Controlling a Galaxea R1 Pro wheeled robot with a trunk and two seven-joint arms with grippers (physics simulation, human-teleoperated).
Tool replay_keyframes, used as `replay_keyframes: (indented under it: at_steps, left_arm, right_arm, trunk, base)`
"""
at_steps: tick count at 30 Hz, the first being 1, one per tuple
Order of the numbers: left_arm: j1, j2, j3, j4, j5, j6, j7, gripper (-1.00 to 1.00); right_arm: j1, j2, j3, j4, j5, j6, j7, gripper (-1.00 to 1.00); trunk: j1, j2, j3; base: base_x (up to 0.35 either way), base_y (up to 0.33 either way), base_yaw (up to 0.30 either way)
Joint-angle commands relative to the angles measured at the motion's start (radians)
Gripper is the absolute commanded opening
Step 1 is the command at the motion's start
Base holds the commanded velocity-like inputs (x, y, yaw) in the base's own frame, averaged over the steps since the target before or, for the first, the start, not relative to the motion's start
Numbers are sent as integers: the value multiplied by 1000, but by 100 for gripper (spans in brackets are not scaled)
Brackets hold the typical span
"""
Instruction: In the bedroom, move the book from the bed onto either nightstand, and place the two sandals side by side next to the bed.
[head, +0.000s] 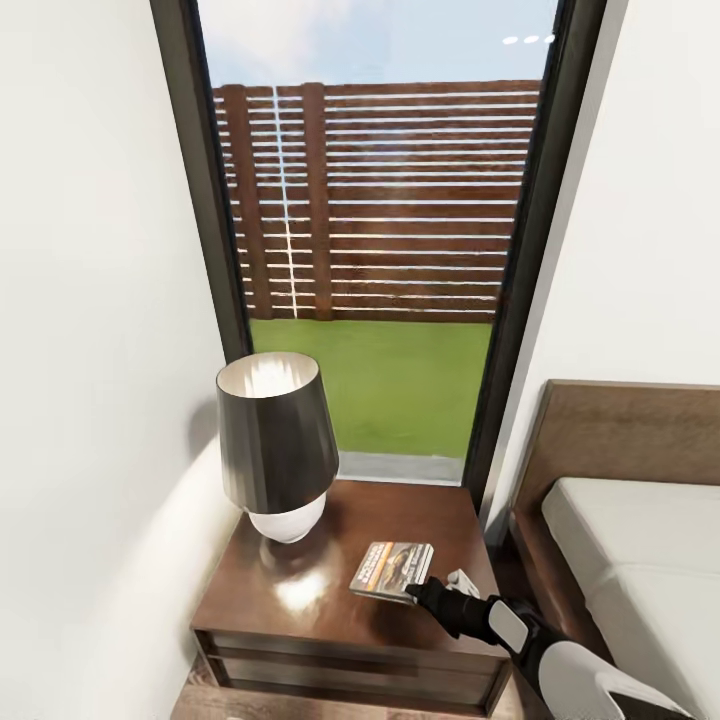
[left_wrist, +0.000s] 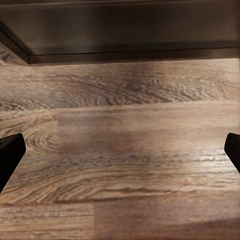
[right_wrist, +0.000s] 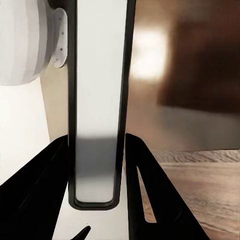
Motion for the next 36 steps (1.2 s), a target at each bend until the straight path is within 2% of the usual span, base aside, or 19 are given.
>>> replay_keyframes:
  at_steps: [1,8,14,20,31,36]
  left_arm:
    - [0,0,-8,0,4,-3,5,100]
    - [0,0,-9,0,4,-3,5,100]
    - [0,0,-9,0,4,-3,5,100]
    - [0,0,-8,0,4,-3,5,100]
    - [0,0,-9,0,4,-3,5,100]
    - [0,0,-9,0,4,-3,5,100]
  right_arm:
    - [-1,0,-7,-1,1,8,0,-100]
    - [-9,-1,-8,-1,2,8,-6,-100]
    - [-18,-1,-9,-1,0,8,-53,-100]
    - [-22,-1,-10,-1,-2,8,-75,-100]
    - [-23,-1,-9,-1,-47,9,-82,-100]
    - [-23,-2,-9,-1,-52,9,-83,-100]
  trunk:
    - [0,0,-1]
    - [0,0,-1]
    - [23,-42,-20]
    - [23,-42,-20]
    - [23,-42,-20]
    - [42,-77,-35]
  base:
    - [0,0,0]
    - [0,0,0]
    - [0,0,0]
    - [0,0,0]
    - [0,0,0]
    - [0,0,0]
